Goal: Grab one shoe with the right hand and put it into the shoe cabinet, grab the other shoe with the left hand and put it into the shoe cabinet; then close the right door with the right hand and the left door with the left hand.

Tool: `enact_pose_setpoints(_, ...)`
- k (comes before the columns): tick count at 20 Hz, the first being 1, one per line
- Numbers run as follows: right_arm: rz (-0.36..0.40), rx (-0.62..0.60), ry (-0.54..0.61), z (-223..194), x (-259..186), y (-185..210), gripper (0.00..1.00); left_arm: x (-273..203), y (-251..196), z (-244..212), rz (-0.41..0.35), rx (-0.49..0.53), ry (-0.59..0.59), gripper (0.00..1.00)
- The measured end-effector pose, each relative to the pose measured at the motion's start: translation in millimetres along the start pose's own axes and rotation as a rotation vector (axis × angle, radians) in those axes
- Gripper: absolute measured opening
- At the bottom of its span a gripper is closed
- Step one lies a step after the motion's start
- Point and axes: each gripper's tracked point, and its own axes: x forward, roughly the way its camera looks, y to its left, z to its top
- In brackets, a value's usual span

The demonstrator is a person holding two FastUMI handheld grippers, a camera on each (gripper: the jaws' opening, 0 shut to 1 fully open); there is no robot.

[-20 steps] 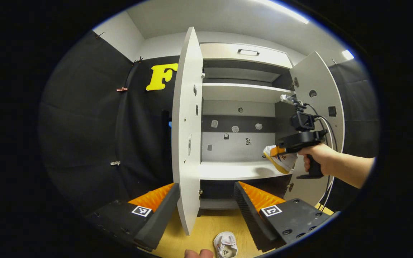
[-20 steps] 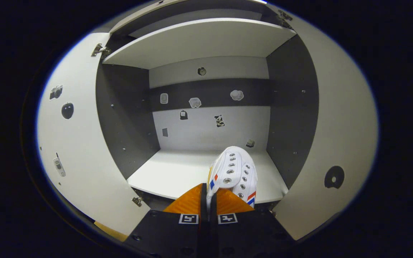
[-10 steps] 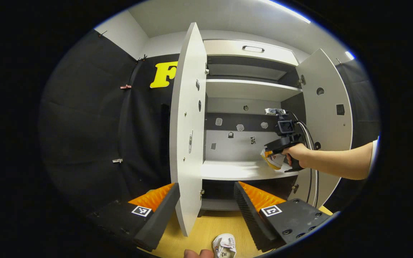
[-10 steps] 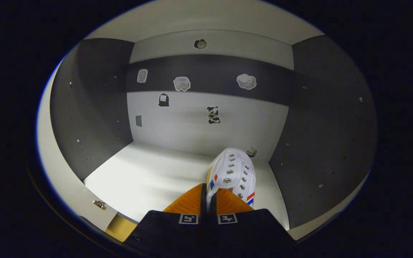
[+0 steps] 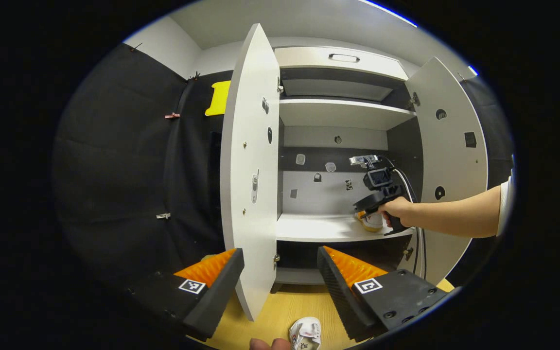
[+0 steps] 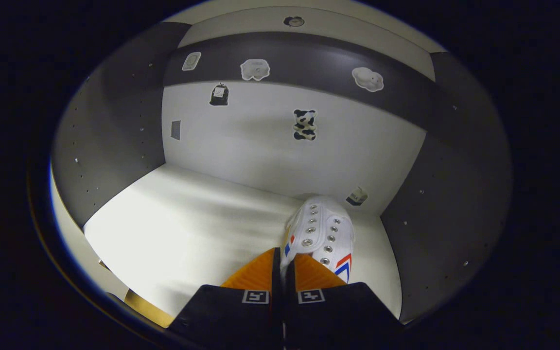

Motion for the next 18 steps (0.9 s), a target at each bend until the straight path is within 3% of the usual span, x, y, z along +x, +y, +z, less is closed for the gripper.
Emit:
enact_pose_setpoints(2,0.006,0.008,0.015,-4,-2,3,0.15,-1,-3,2,-0.011,-0.004,-0.004,0.95)
enact_pose_setpoints(5,0.016,0.052,0.036,-8,-6,4,0.41,-4,-3,3,-0.021,0.003,-0.008,0.95)
enact_pose_setpoints(8,0.039,0.095,0.037,-5,-20,10,0.55,-11,0,5,-0.03,0.002,-0.013,0.95)
enact_pose_setpoints(11,0.023,0.091,0.01,-1,-40,9,0.88,-16,6,6,-0.034,-0.003,-0.017,0.95)
enact_pose_setpoints(15,-0.03,0.101,-0.096,13,-77,-4,0.98,-23,13,1,-0.043,-0.023,-0.013,0.95)
enact_pose_setpoints(18,-0.045,0.127,-0.213,26,-122,-7,0.99,-28,18,-7,-0.044,-0.027,-0.013,0.95)
